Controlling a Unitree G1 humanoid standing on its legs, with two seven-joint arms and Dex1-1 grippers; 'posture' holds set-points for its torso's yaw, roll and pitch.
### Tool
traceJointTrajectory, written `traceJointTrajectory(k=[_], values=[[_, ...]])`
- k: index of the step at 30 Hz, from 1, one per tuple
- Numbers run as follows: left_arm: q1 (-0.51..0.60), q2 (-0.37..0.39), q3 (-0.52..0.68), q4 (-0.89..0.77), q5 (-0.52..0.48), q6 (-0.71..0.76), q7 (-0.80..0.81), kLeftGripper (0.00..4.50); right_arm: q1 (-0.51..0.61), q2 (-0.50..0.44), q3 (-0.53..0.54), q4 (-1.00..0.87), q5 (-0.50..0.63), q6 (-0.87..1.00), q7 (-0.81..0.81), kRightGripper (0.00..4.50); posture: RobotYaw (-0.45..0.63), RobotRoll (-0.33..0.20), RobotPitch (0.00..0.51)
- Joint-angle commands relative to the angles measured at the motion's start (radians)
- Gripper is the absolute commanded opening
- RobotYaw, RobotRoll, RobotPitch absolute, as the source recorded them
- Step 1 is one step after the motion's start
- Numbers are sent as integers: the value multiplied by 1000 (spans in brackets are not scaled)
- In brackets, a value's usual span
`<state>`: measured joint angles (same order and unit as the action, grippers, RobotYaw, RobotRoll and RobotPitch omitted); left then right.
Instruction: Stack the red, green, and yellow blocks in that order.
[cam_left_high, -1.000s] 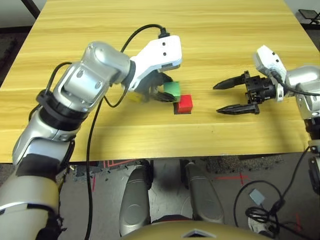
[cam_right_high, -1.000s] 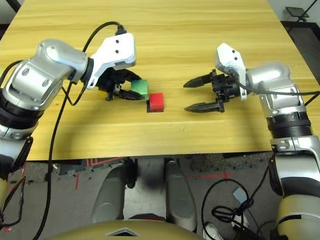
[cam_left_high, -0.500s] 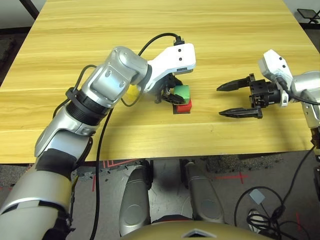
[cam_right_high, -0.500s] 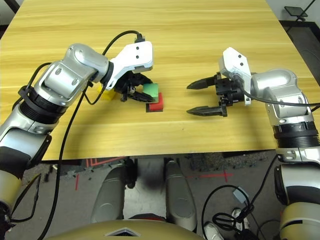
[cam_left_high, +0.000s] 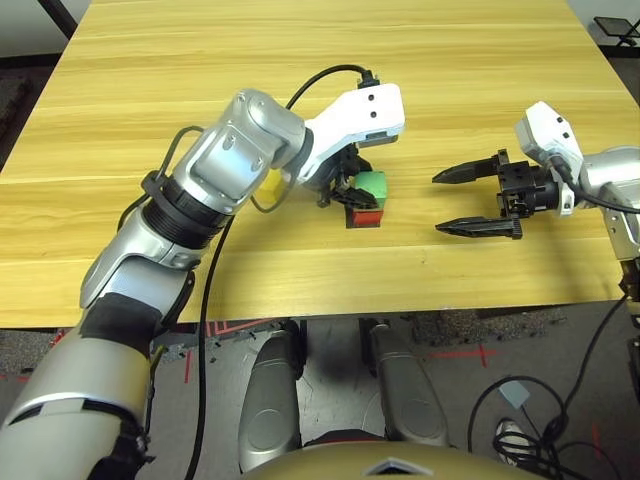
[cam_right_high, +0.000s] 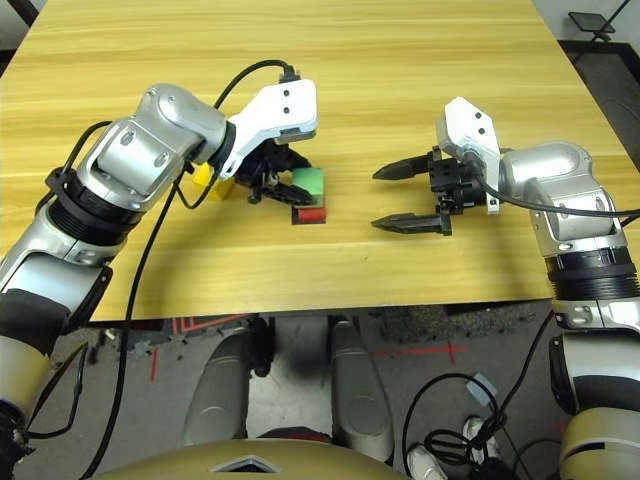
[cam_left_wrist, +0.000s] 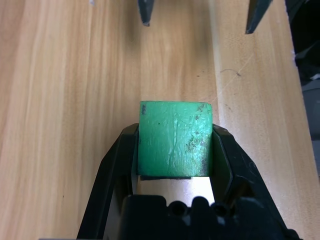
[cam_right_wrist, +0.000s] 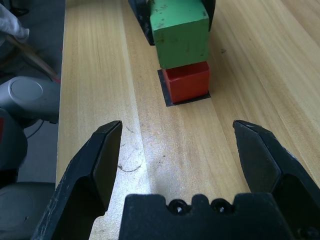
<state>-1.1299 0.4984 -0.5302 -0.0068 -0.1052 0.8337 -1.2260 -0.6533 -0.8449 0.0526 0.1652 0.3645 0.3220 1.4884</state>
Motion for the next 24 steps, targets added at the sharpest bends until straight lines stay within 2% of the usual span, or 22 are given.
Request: traceJointTrajectory(k=[1,24], values=[[3,-7,-10,-17,-2,2,2,2056,10,-9,-3,-5,2,3,1,4500,1,90,274],[32,-26,-36,27,34,-50,20,2056,19,-13,-13,-19,10,16,-22,4500,-18,85,278]])
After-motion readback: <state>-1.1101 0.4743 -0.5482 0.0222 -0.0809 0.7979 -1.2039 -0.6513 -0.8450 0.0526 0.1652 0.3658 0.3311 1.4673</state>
